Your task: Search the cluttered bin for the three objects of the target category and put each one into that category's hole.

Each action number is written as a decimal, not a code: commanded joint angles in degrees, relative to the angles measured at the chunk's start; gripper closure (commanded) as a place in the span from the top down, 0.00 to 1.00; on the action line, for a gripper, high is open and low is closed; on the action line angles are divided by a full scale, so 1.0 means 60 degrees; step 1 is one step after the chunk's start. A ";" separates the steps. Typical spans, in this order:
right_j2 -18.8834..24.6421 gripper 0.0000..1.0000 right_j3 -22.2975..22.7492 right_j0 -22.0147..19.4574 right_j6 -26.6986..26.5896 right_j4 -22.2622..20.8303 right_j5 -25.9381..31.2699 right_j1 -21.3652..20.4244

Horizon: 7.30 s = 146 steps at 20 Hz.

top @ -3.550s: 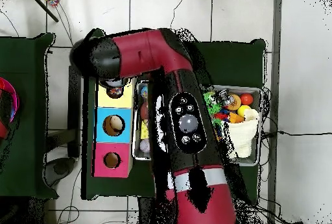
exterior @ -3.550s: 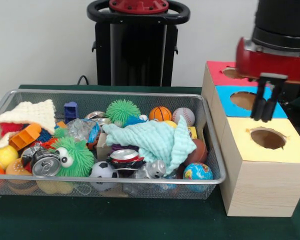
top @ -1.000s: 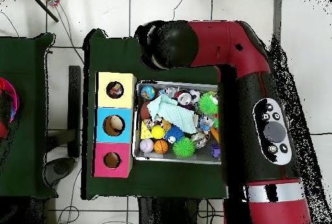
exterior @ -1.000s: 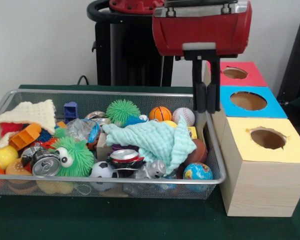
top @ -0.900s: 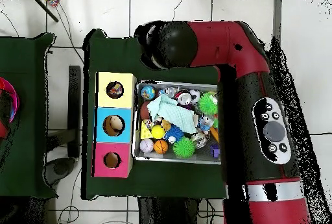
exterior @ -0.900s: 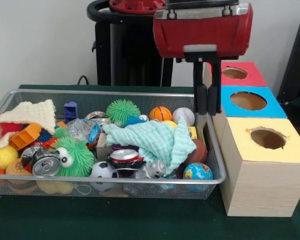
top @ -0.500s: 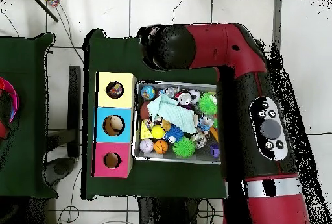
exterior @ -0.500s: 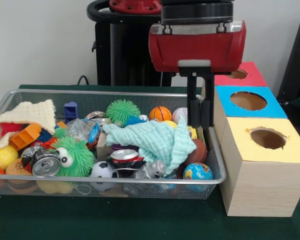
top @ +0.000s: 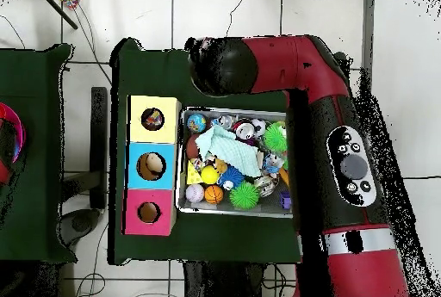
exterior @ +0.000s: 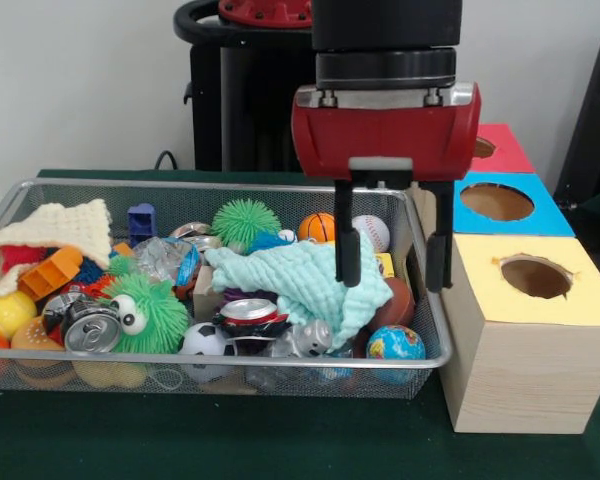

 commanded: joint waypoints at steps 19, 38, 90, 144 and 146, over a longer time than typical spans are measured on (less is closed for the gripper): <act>-0.0829 1.00 0.2655 -0.0211 -0.1817 -0.1319 -0.0294 -0.0473; 0.0017 1.00 0.2709 -0.0729 -0.2694 -0.1292 0.0962 0.0763; -0.0196 0.00 0.2644 -0.1310 -0.2307 -0.1499 0.0530 0.3544; 0.1002 0.00 0.4288 -0.2304 -0.2630 -0.0300 0.0998 -0.2116; 0.1281 0.00 0.4448 -0.2417 -0.2749 -0.0195 0.0452 -0.2054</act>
